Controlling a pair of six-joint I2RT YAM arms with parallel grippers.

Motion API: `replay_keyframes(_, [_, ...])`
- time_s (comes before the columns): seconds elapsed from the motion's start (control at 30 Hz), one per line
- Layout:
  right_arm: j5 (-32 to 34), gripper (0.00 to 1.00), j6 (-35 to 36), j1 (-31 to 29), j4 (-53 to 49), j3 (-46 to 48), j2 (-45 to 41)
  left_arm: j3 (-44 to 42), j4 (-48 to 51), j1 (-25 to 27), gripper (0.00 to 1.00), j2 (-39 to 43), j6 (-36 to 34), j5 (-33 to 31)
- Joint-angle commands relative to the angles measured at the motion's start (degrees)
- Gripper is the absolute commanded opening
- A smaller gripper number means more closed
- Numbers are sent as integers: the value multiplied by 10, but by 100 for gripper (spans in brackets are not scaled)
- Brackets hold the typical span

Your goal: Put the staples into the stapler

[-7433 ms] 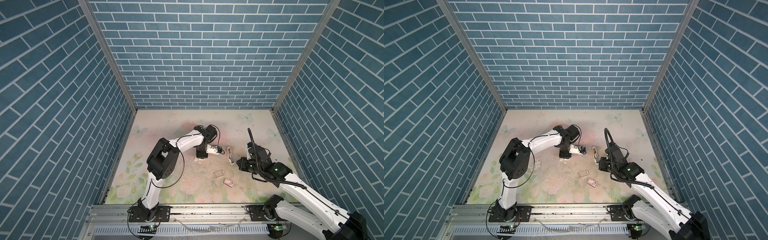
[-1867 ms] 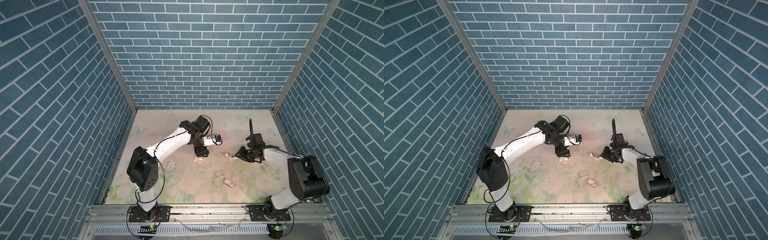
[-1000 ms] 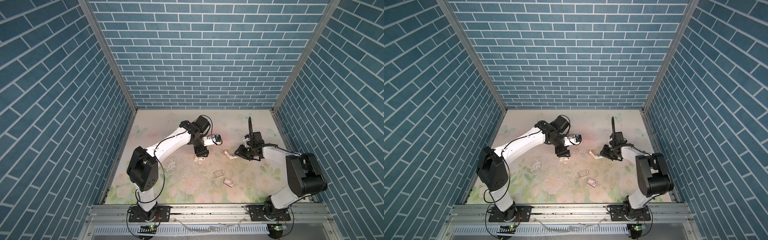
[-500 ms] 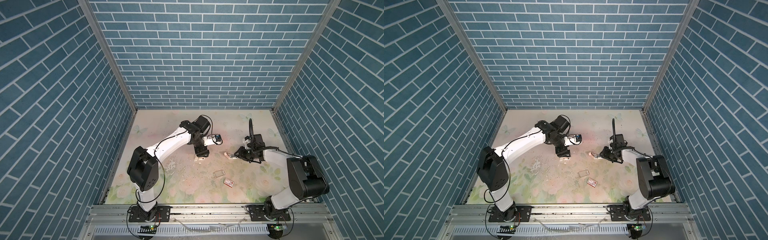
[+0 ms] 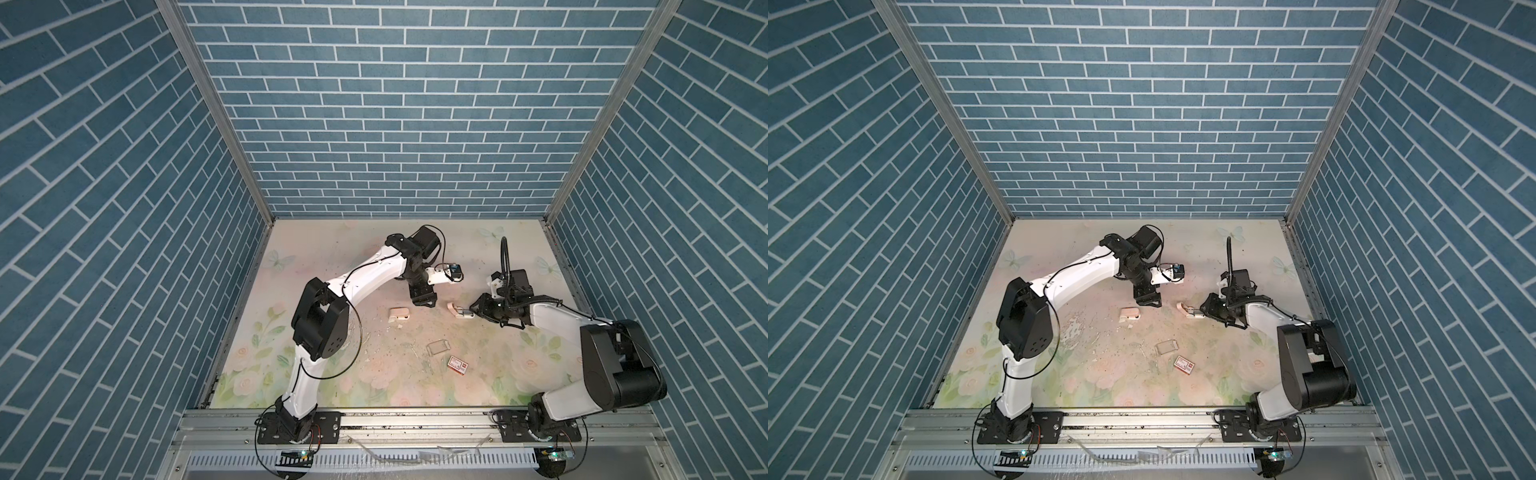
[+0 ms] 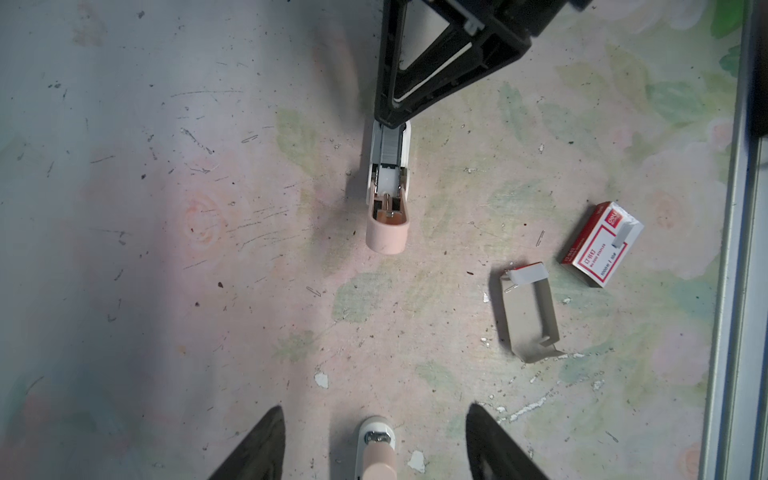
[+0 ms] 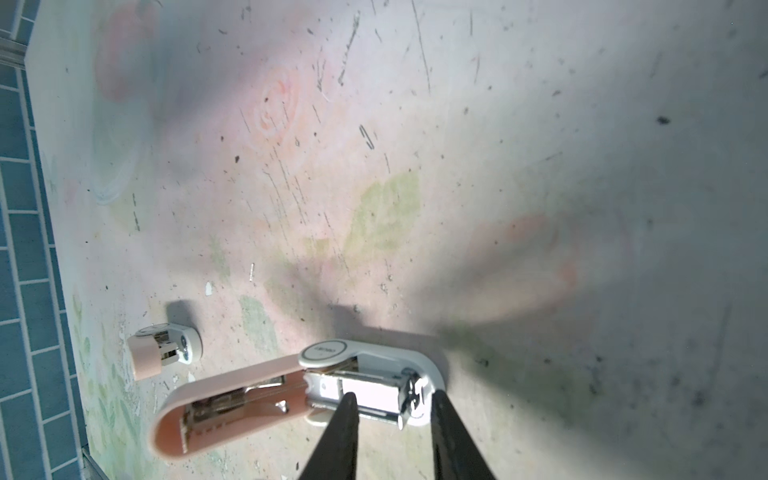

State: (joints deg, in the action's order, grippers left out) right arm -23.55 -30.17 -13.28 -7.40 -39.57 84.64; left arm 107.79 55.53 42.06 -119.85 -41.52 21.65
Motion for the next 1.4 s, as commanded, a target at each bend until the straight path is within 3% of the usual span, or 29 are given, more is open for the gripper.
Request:
replay_keyframes(0.0, [39, 29, -18, 1, -31, 0, -36, 35, 29, 10, 70, -31, -28, 10])
replay_keyframes(0.1, [72, 26, -28, 10, -54, 5, -56, 58, 38, 13, 70, -57, -36, 17])
replay_keyframes(0.43, [38, 20, -39, 30, -31, 12, -14, 89, 41, 26, 67, -102, -45, 25])
replay_keyframes(1.37, [-42, 17, -11, 31, 20, -8, 67, 72, 11, 39, 52, -114, -27, 17])
